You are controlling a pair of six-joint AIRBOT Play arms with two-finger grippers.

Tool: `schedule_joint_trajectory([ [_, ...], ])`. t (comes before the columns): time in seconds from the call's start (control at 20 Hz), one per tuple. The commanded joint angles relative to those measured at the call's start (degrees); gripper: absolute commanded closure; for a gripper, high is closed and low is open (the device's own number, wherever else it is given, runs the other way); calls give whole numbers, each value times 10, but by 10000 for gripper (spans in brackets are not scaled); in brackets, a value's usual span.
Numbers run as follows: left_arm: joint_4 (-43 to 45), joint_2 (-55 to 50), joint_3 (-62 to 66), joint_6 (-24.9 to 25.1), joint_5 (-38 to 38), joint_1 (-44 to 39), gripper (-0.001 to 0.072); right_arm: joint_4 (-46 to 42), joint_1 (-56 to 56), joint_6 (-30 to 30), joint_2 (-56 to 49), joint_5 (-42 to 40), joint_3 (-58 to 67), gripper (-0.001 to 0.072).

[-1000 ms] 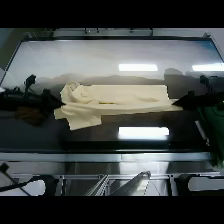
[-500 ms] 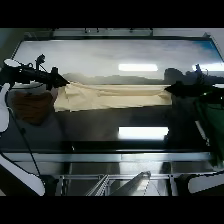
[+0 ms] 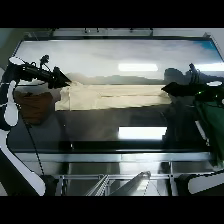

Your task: Fold the shirts.

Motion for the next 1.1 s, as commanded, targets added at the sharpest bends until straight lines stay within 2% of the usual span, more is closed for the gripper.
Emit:
schedule_joint_trajectory([
  [0.0, -2, 19, 45, -21, -40, 5, 4, -171, -21, 123, 34, 35, 57, 90],
  [0.1, -2, 62, 0, -23, -4, 5, -1, -232, -37, 202, 30, 71, 97, 92],
  [0.15, -2, 80, -23, -22, 7, 5, 38, -230, -42, 220, 19, 92, 107, 92],
  [0.2, -2, 91, -35, -21, 7, 3, 238, -230, -43, 231, 7, 107, 111, 93],
  [0.25, -2, 97, -39, -17, 4, 0, 677, -229, -41, 241, -7, 120, 111, 94],
  [0.35, -1, 102, -39, -12, -5, -8, 697, -203, -35, 243, -36, 135, 111, 95],
  [0.4, -1, 103, -39, -13, -6, -16, 697, -179, -33, 242, -51, 140, 112, 105],
  [0.45, 0, 103, -39, -12, -9, -26, 697, -153, -31, 242, -64, 142, 112, 151],
  [0.55, 4, 103, -39, -12, 1, -45, 697, -113, -27, 242, -87, 148, 112, 156],
  [0.7, 5, 103, -39, -9, 25, -78, 696, -103, -12, 247, -113, 153, 113, 177],
  [0.8, 38, 101, -39, -9, 39, -101, 697, -97, 5, 247, -125, 154, 115, 205],
  [0.9, 101, 94, -39, -9, 45, -134, 697, -81, 21, 245, -136, 154, 129, 321],
  [0.95, 120, 87, -39, -9, 45, -153, 697, -68, 26, 238, -141, 154, 139, 471],
  [1.0, 125, 76, -39, -9, 46, -168, 696, -50, 30, 238, -141, 154, 148, 679],
  [1.05, 124, 63, -39, -10, 51, -184, 697, -32, 32, 231, -140, 159, 156, 694],
])
